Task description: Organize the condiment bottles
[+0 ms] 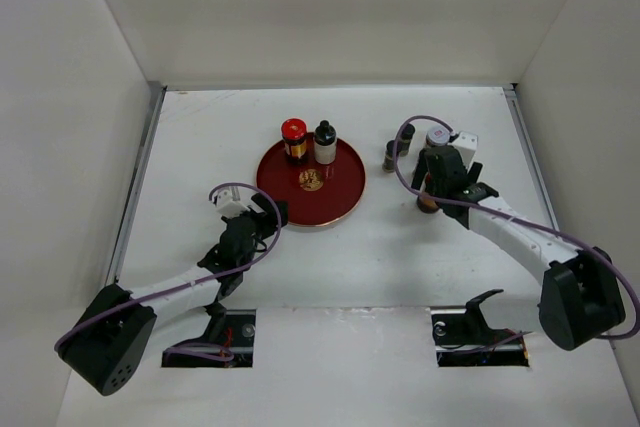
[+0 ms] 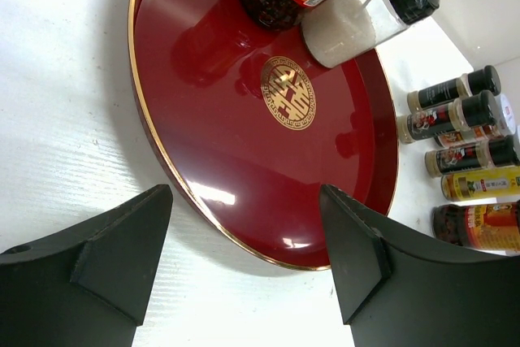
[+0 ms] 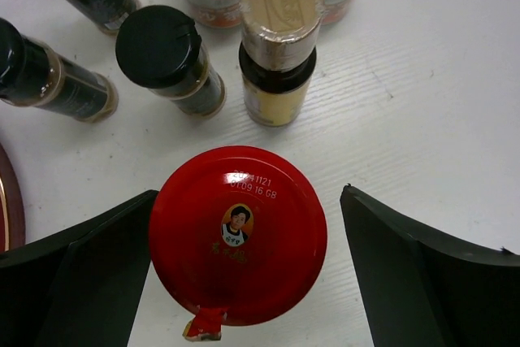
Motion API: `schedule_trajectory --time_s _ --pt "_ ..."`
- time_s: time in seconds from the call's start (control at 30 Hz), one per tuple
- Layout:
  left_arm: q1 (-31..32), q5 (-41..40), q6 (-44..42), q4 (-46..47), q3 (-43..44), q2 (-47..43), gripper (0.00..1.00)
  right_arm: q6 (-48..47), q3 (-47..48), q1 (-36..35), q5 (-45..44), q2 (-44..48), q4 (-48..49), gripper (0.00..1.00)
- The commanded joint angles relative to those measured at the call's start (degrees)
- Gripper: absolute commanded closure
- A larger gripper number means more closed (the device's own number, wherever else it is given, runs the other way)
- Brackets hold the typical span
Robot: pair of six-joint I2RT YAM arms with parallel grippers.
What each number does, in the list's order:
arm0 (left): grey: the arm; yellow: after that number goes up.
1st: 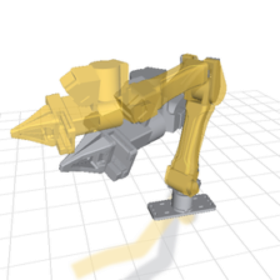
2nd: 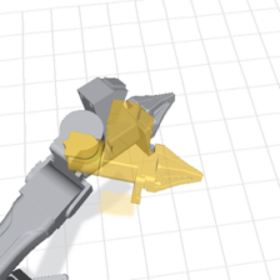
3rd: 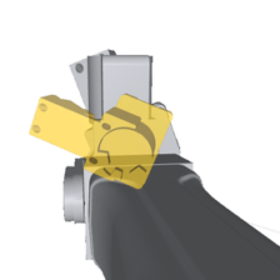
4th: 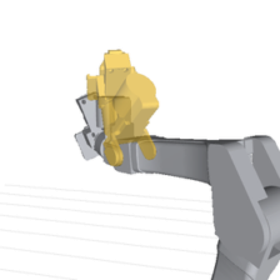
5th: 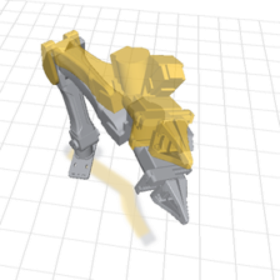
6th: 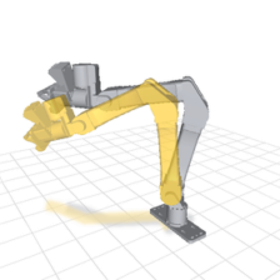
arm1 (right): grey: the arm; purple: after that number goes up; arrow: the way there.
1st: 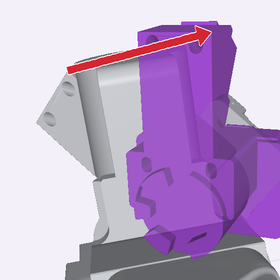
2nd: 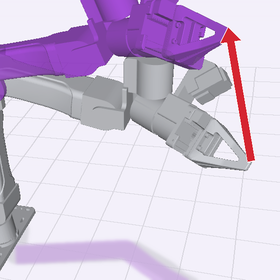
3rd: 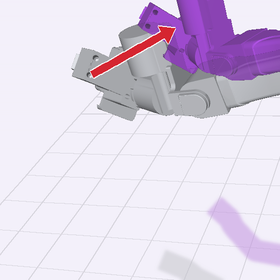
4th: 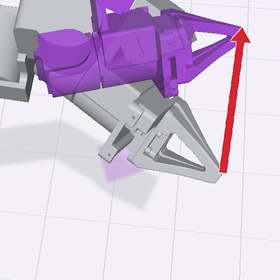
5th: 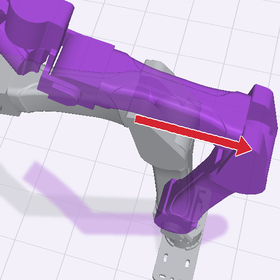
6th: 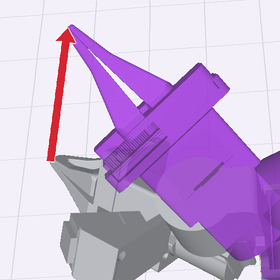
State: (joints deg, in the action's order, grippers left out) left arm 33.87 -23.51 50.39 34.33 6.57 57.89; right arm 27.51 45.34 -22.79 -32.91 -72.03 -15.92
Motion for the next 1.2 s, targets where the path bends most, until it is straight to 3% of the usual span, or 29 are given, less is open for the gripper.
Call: schedule_trajectory --time_s 0.0,0.1,0.37,0.5,0.67,0.97,1.17 --pt "-0.25 0.39 0.41 2.76 0.73 0.21 0.28 0.97 -0.43 0.95 3.37 -0.39 4.93 0.04" --pt "-0.25 0.22 0.32 2.76 0.64 -0.76 0.28 1.23 -0.52 1.21 4.16 -0.92 5.38 0.09" --pt "-0.34 0.04 0.06 2.32 0.55 -1.81 0.28 1.15 -0.08 0.6 2.24 2.06 4.68 0.39" --pt "-0.6 0.48 0.32 2.32 0.38 -2.33 0.29 0.62 2.55 -2.91 -0.84 6.54 2.22 0.45" --pt "-1.74 -0.75 0.58 2.24 -0.5 -3.92 0.29 -0.87 9.84 -10.99 -1.72 6.38 0.28 0.45" --pt "-8.24 0.13 6.03 -1.8 -2.08 -5.32 0.29 -6.66 32.15 -26.99 0.65 -17.23 8.18 0.44" --pt "-10.27 -1.36 8.14 -4.88 -2.17 -5.94 0.29 -12.03 51.31 -30.69 3.98 -34.73 8.89 0.44"
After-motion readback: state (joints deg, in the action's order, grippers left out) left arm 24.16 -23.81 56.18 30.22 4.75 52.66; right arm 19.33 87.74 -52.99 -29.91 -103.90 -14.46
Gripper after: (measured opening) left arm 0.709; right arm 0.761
